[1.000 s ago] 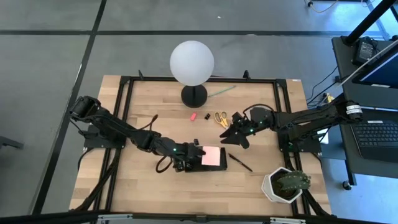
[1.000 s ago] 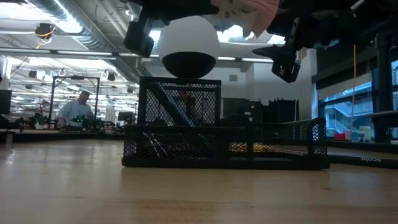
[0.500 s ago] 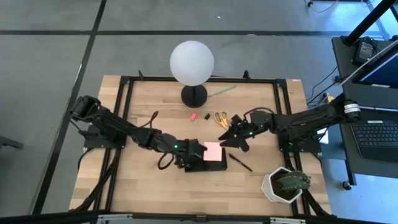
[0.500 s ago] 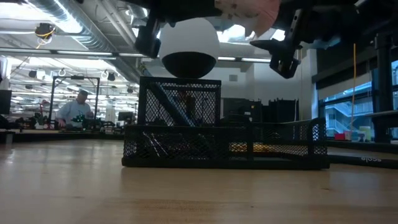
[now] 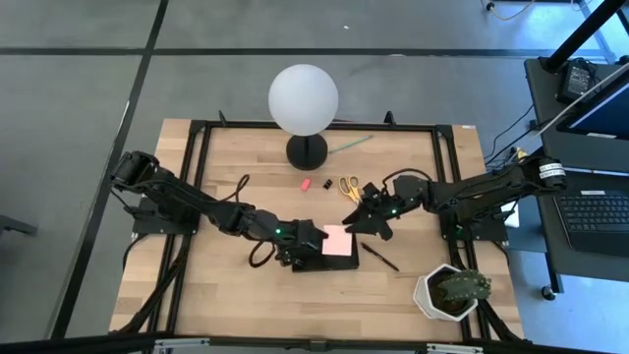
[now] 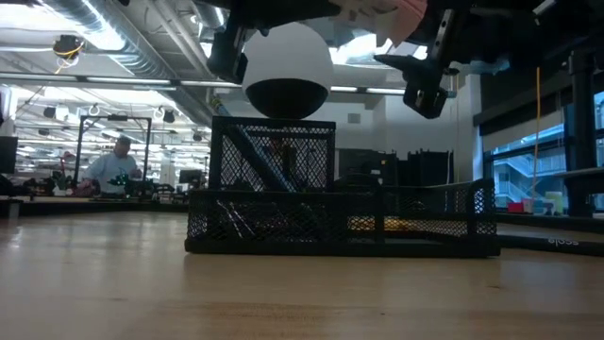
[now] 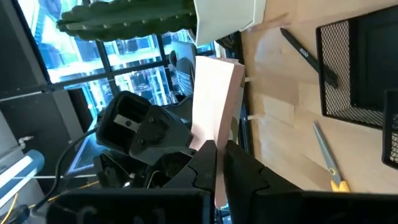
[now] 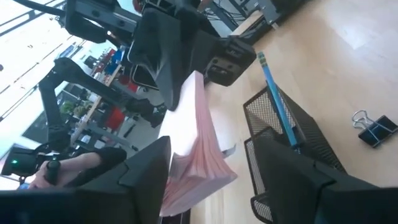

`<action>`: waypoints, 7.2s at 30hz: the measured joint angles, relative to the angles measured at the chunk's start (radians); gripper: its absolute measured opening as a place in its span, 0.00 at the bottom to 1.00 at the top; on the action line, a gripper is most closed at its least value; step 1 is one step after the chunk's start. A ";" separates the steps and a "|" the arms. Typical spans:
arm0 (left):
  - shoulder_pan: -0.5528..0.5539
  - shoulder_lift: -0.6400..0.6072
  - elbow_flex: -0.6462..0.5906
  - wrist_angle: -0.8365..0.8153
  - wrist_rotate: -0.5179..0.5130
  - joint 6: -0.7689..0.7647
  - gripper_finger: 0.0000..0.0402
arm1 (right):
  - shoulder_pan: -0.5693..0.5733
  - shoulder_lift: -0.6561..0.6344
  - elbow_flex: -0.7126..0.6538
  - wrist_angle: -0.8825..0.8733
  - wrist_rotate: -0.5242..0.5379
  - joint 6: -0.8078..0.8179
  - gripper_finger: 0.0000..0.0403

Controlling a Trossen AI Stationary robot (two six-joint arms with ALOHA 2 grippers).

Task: Pick and place office supplies into organizer
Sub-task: Put the pink sticky note into the black desk organizer, then put the top black binder clip into the black desk organizer

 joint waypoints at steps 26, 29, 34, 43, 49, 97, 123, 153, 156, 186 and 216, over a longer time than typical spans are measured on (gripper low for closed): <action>0.000 0.000 0.000 -0.015 -0.045 0.017 0.06 | -0.001 0.000 0.000 0.021 -0.016 -0.084 0.07; 0.000 0.000 0.000 -0.015 -0.046 -0.006 0.10 | 0.000 -0.001 0.000 0.021 -0.018 -0.107 0.02; 0.001 0.000 0.000 -0.014 -0.052 -0.076 0.17 | 0.000 -0.001 0.000 0.021 -0.019 -0.109 0.03; -0.025 0.000 0.000 0.003 -0.140 -0.521 0.28 | 0.000 -0.001 0.001 -0.043 -0.019 -0.113 0.02; -0.049 -0.002 0.001 -0.021 -0.361 -0.821 0.31 | 0.000 -0.001 0.001 -0.134 -0.018 -0.123 0.02; -0.053 -0.001 0.001 -0.123 -0.481 -1.198 0.25 | 0.013 0.297 0.000 -0.128 -0.024 0.008 0.17; -0.053 -0.001 0.001 -0.157 -0.481 -1.224 0.24 | -0.039 0.091 0.000 -0.164 0.027 -0.284 0.42; 0.525 -0.108 0.000 -0.443 0.249 -1.723 0.22 | -0.179 0.078 0.000 -0.185 0.129 -0.890 0.42; 0.541 -0.035 0.000 -0.357 0.283 -1.714 0.24 | -0.179 0.078 0.000 -0.195 0.166 -0.864 0.42; 0.490 0.363 0.000 0.047 -0.001 -1.700 0.30 | -0.179 0.078 0.000 -0.247 0.182 -0.835 0.42; 0.545 0.411 0.000 0.073 0.098 -1.863 0.41 | -0.178 0.078 0.000 -0.248 0.181 -0.842 0.42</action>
